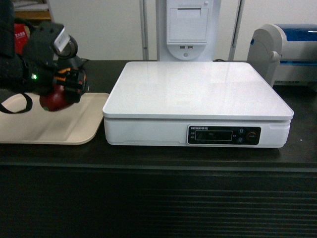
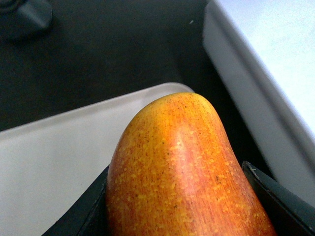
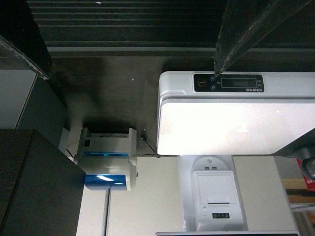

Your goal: Place dark red mango on scale at checkout

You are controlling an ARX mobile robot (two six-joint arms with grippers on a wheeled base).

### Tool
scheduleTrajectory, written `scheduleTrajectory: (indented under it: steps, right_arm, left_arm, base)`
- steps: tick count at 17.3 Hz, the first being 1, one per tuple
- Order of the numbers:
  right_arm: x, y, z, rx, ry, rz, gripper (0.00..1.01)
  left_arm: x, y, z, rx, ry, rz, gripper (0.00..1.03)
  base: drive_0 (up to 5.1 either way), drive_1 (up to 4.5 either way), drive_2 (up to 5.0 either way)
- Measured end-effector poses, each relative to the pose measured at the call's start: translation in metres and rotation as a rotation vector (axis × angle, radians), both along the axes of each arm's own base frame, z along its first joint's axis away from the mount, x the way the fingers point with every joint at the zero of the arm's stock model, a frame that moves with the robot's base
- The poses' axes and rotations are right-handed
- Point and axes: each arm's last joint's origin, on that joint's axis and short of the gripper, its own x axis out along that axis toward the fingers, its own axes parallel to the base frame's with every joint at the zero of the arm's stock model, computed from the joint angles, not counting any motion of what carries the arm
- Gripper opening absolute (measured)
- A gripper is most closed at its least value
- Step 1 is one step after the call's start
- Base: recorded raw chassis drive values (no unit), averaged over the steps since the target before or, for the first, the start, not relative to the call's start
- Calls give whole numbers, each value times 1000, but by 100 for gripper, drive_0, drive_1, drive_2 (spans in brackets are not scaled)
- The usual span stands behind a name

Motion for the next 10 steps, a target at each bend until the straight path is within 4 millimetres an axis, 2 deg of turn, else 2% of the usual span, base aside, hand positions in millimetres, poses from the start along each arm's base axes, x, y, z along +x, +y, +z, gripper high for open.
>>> scheduleTrajectory:
  steps: [1,3,5,10]
  right_arm:
    - [0,0,0,0,0,0,98]
    - [0,0,0,0,0,0,98]
    - [0,0,0,0,0,0,98]
    - [0,0,0,0,0,0,98]
  left_arm:
    - [-18,-11,19,19,-47,-30,69]
    - [-47,-26,37,36,-84,-73,69]
    - [-65,-32,47,33,-107,-98,69]
    - [-73,-37,59,28,-144,-115,69]
  base:
    - [0,0,0]
    - [0,0,0]
    - [0,0,0]
    - [0,0,0]
